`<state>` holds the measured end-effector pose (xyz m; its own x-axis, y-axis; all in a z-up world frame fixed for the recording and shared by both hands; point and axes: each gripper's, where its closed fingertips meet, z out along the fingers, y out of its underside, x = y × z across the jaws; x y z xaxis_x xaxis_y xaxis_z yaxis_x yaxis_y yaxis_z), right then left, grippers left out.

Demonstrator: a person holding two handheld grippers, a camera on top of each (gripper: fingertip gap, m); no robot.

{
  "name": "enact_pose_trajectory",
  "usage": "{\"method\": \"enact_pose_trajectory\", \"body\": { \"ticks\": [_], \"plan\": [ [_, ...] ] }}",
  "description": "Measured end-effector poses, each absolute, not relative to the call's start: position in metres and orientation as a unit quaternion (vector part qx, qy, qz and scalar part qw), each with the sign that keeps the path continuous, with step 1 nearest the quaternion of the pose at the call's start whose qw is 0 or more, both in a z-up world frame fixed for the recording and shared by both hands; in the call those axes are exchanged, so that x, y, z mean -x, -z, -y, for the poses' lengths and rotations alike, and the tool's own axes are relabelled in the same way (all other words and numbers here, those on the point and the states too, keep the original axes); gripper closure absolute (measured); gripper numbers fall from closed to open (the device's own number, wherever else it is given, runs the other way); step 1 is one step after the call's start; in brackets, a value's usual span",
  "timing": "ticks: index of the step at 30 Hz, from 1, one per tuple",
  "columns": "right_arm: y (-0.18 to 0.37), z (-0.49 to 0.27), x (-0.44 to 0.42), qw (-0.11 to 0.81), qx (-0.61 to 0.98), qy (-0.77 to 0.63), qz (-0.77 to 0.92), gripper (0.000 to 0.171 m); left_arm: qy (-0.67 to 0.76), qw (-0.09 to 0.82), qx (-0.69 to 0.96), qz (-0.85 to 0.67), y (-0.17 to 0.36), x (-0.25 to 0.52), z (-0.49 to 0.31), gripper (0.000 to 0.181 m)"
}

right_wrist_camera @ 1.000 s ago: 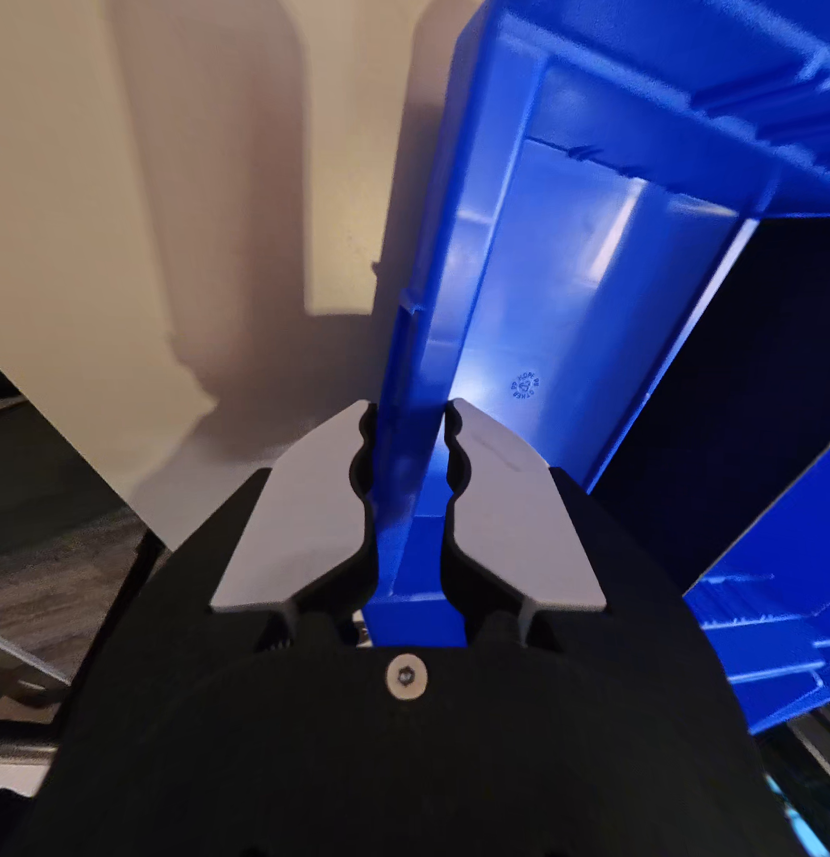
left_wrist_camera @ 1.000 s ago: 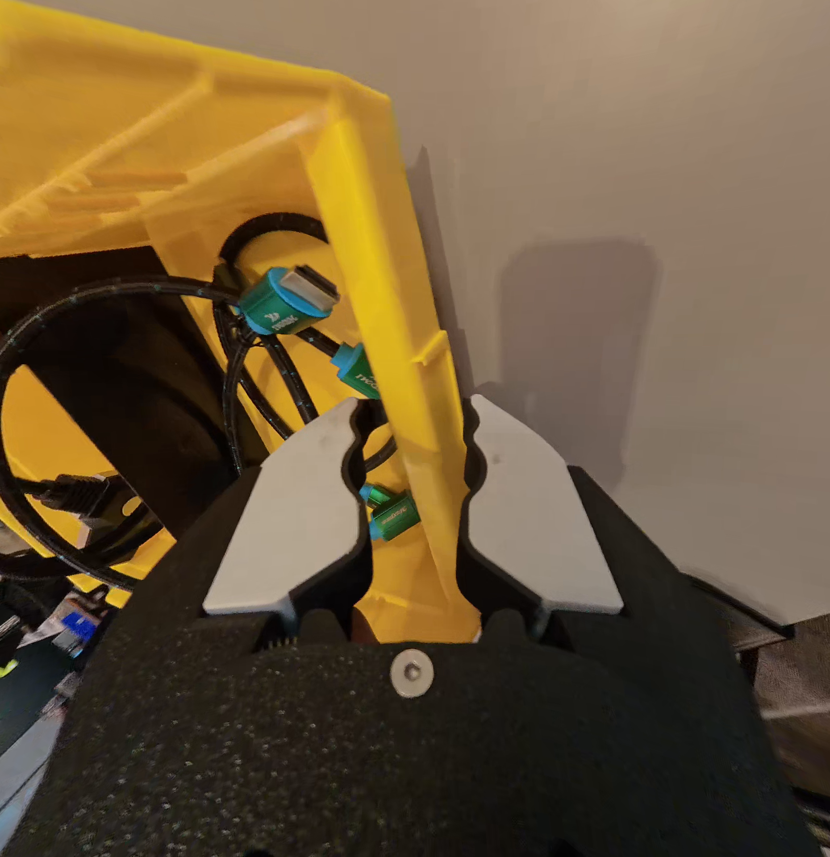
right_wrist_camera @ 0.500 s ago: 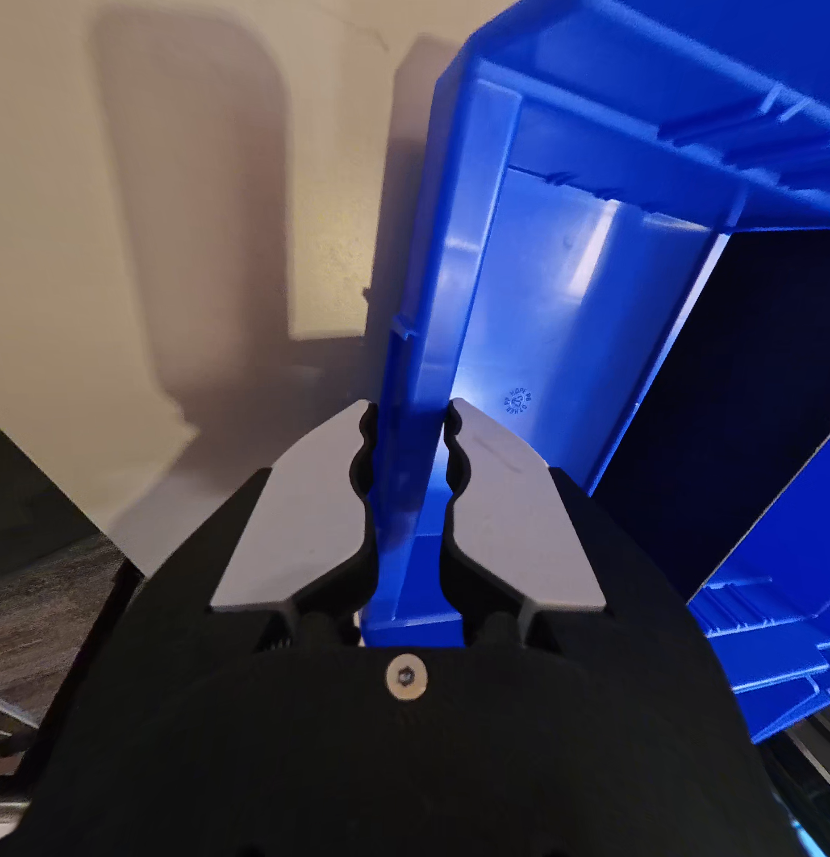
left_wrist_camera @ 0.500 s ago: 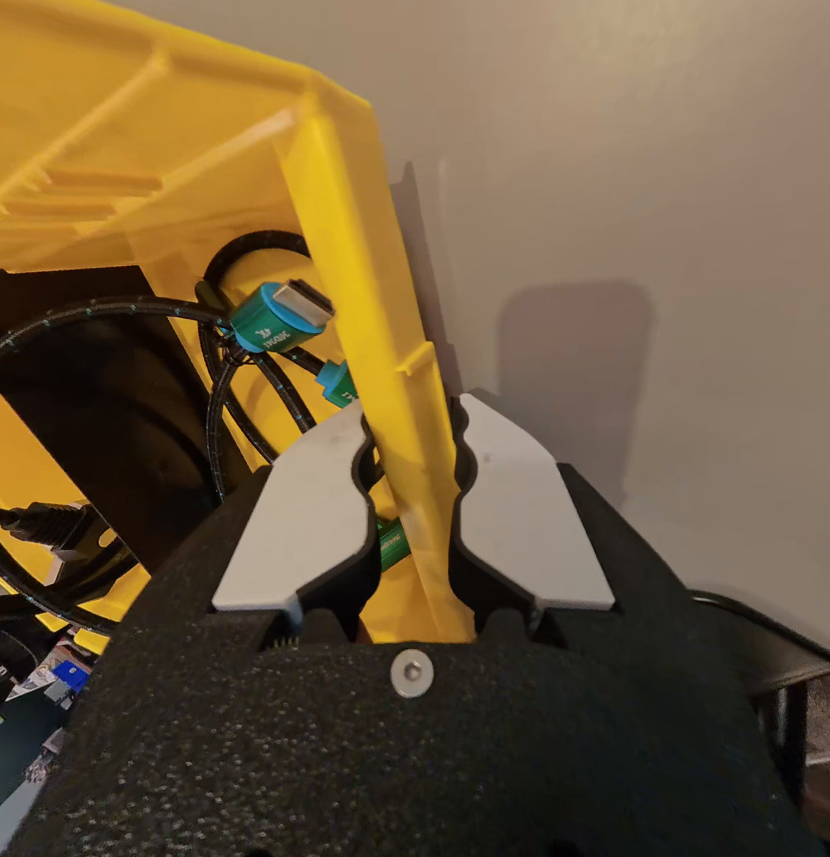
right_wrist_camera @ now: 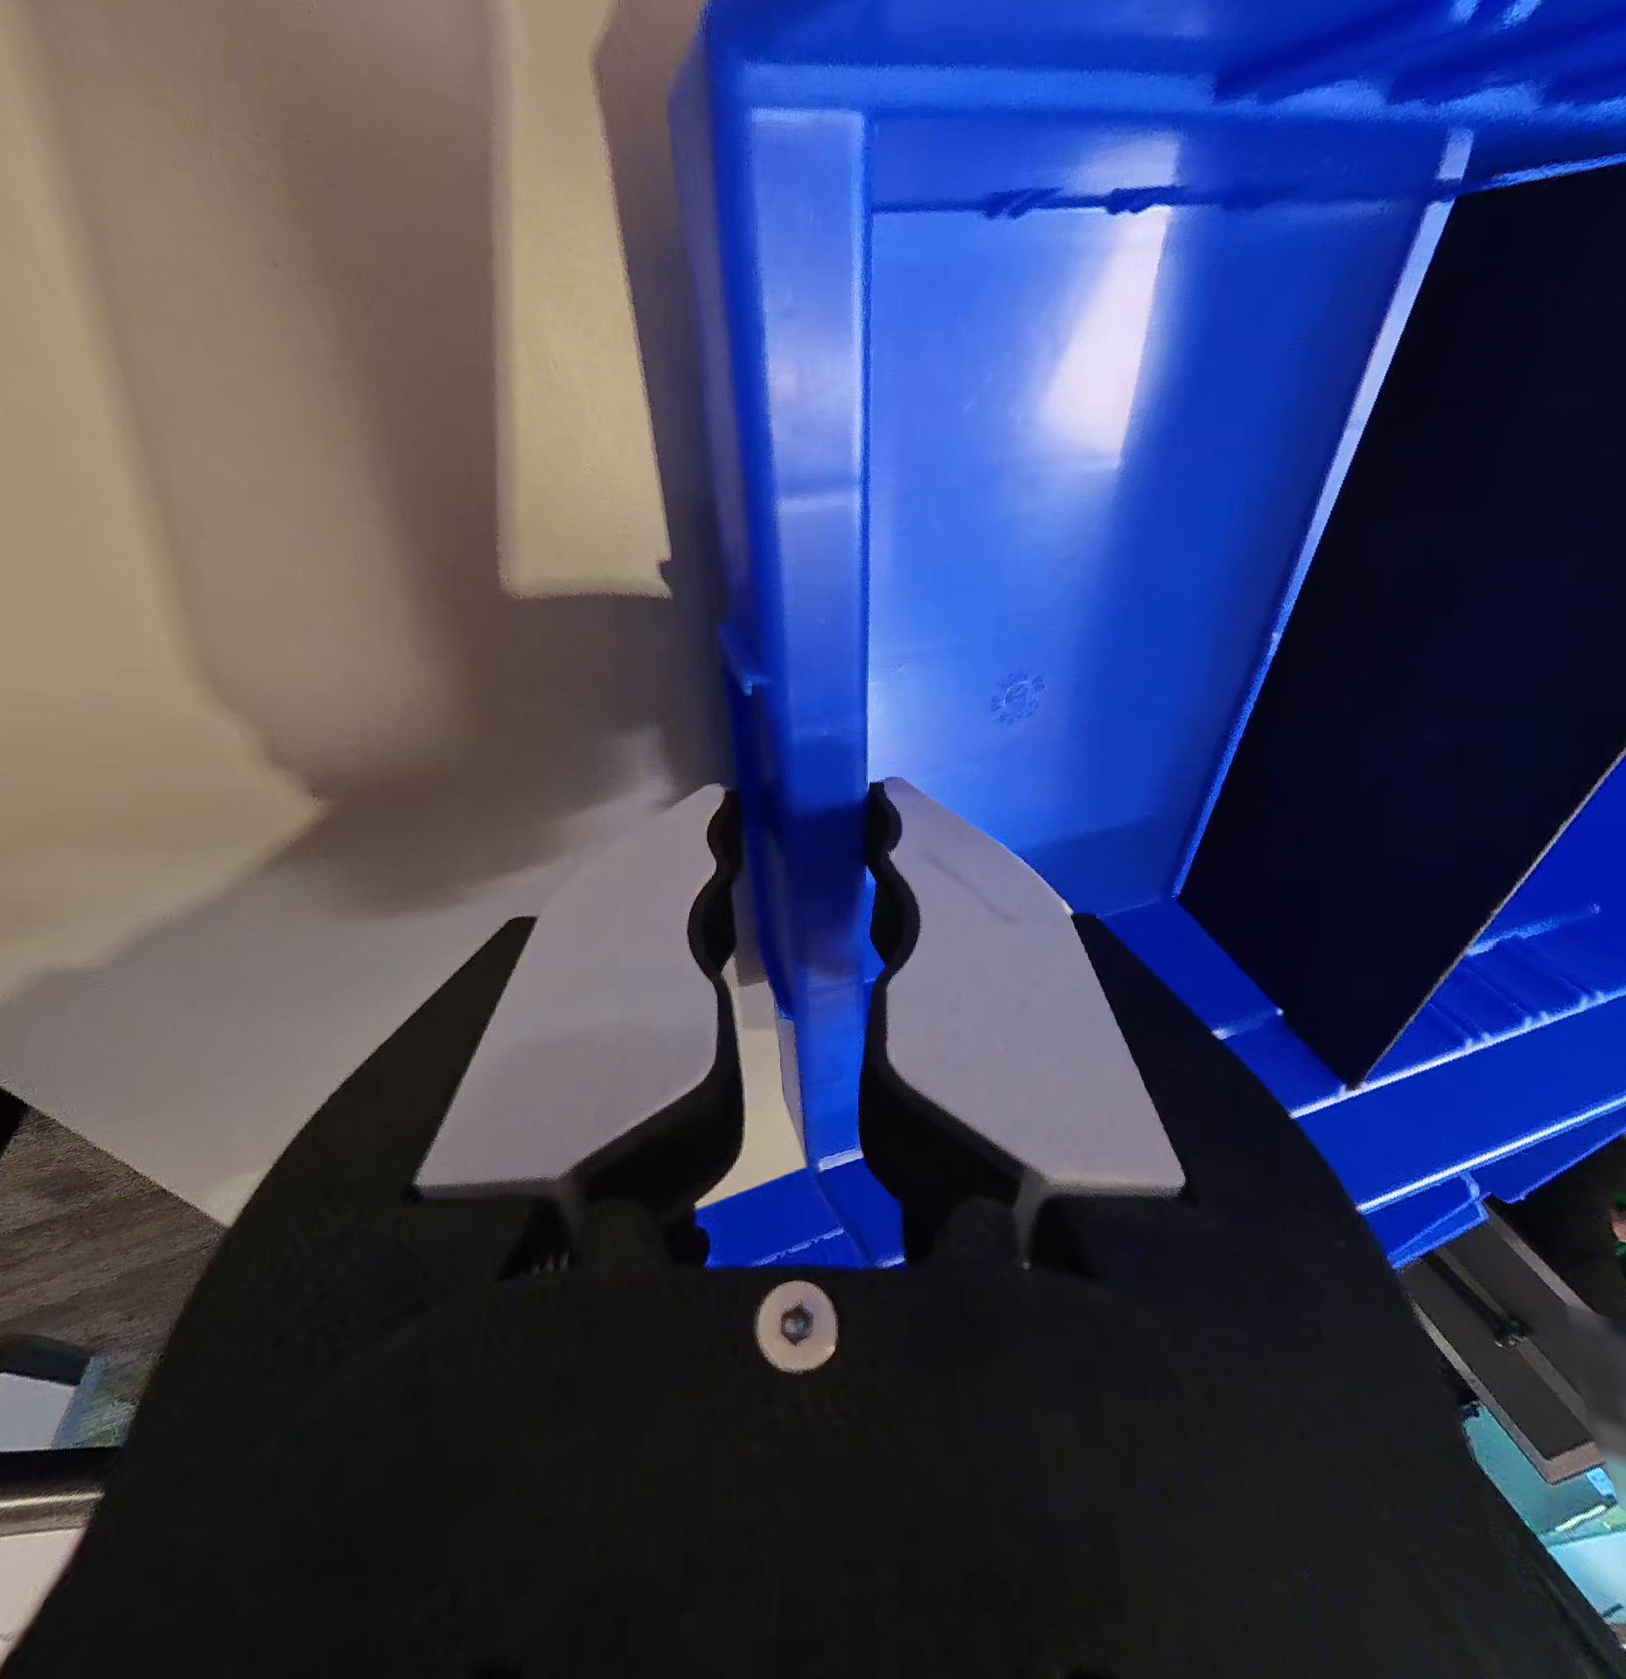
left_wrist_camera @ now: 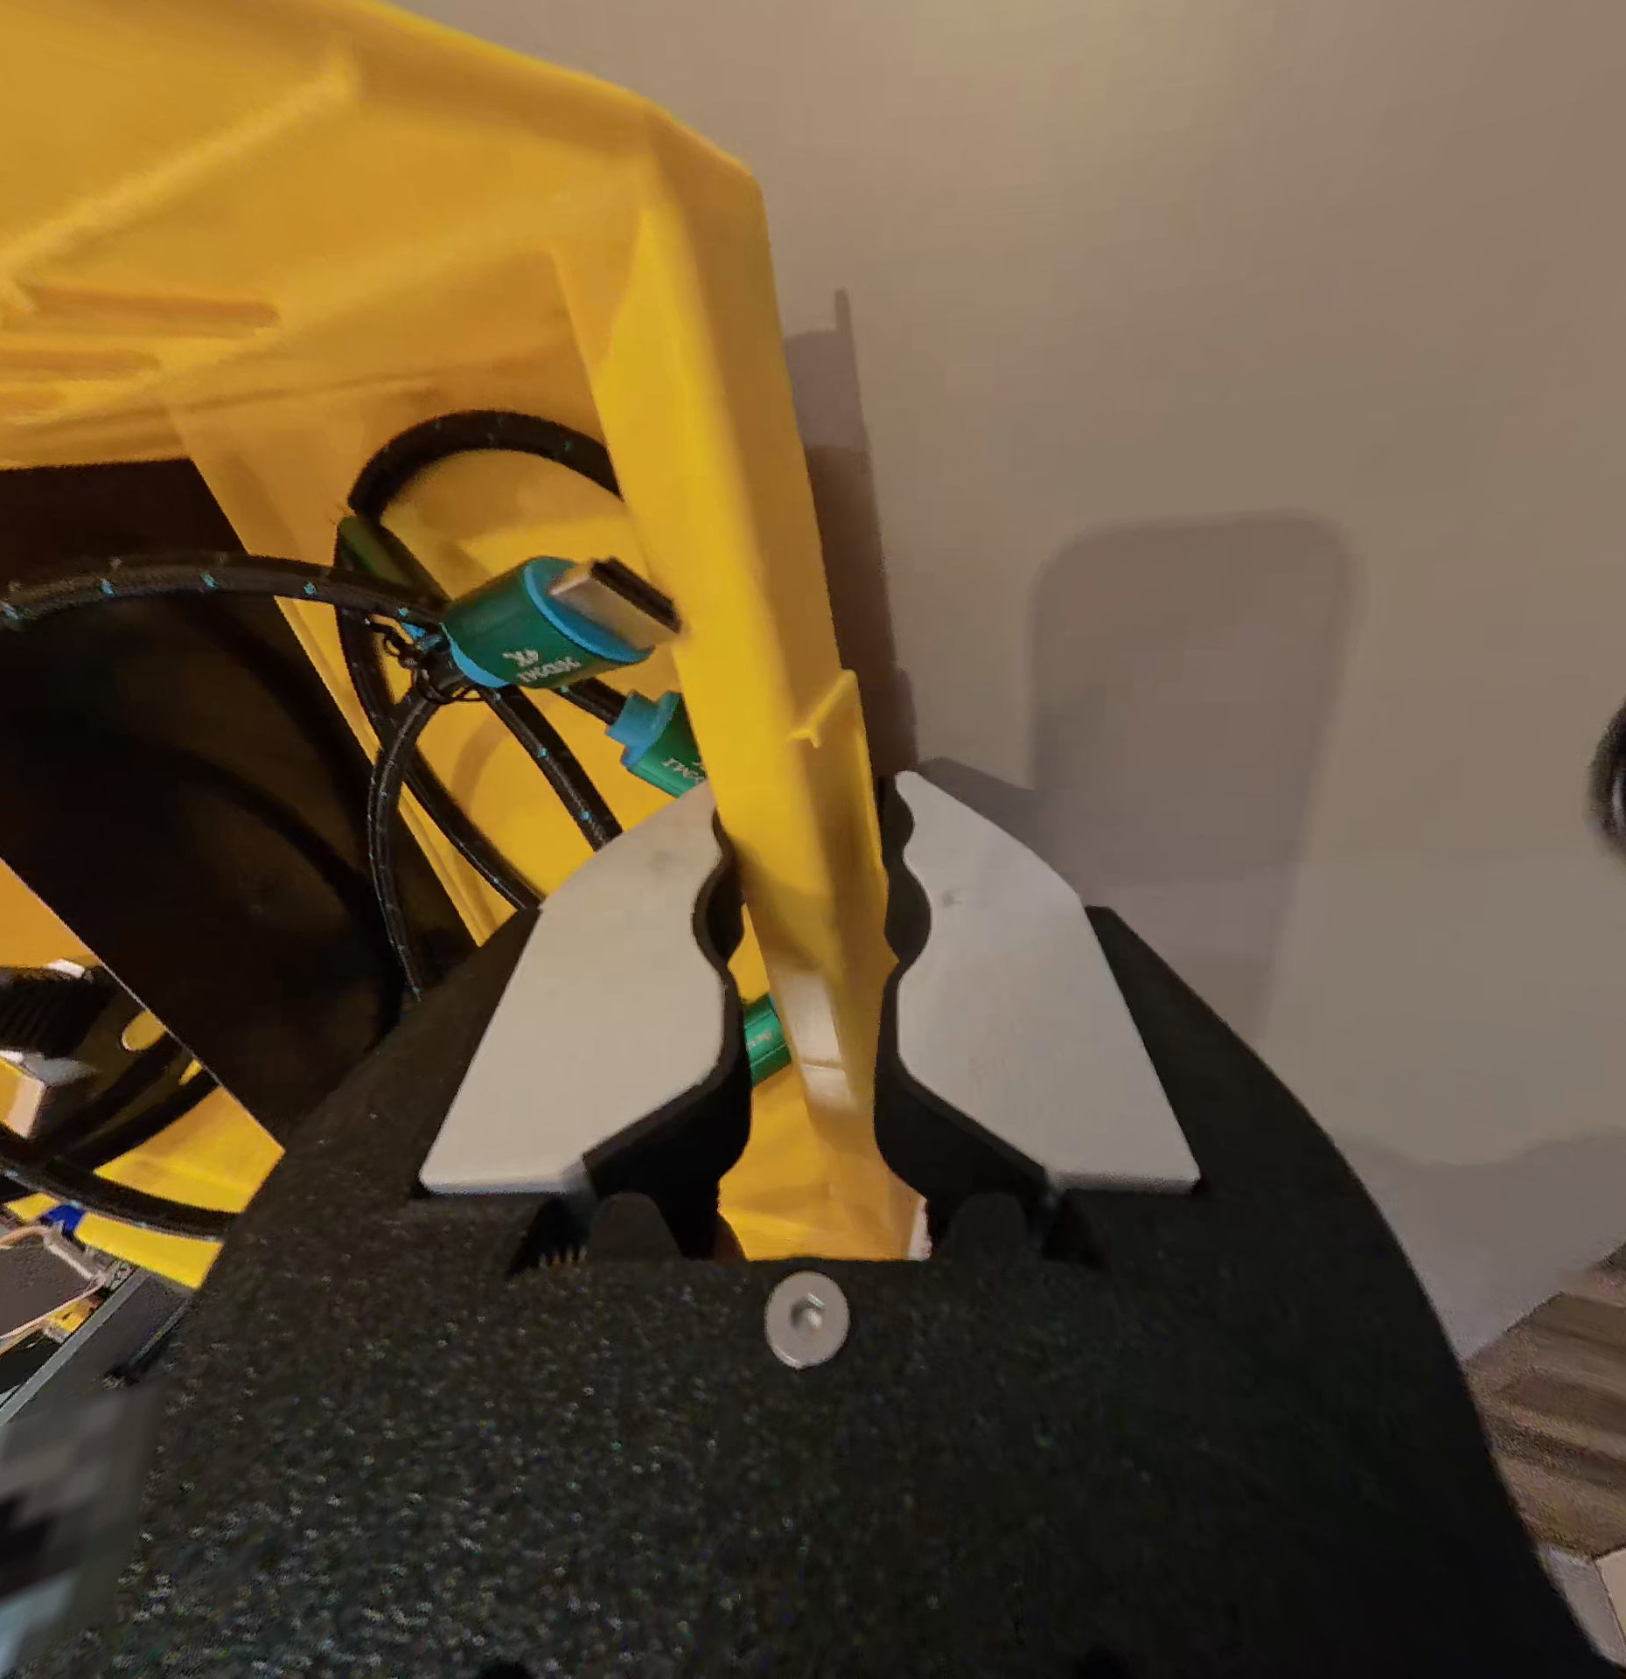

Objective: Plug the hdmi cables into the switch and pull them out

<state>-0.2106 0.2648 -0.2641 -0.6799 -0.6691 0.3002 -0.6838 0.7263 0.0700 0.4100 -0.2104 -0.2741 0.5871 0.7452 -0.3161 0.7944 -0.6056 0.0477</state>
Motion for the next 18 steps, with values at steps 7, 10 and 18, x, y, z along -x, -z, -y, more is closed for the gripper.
{"method": "enact_pose_trajectory", "body": {
  "ticks": [7, 10, 18],
  "plan": [
    [0.264, -0.259, 0.224, 0.169, -0.383, -0.034, 0.908, 0.144, 0.138, 0.100, -0.885, -0.434, 0.274, -0.422, 0.215, 0.154],
    [0.264, -0.261, 0.235, 0.178, -0.390, -0.036, 0.903, 0.144, 0.140, 0.098, -0.884, -0.436, 0.274, -0.426, 0.210, 0.154],
    [0.254, -0.264, 0.242, 0.181, -0.365, -0.068, 0.911, 0.137, 0.169, 0.013, -0.848, -0.503, 0.266, -0.419, 0.191, 0.146]
  ]
}}
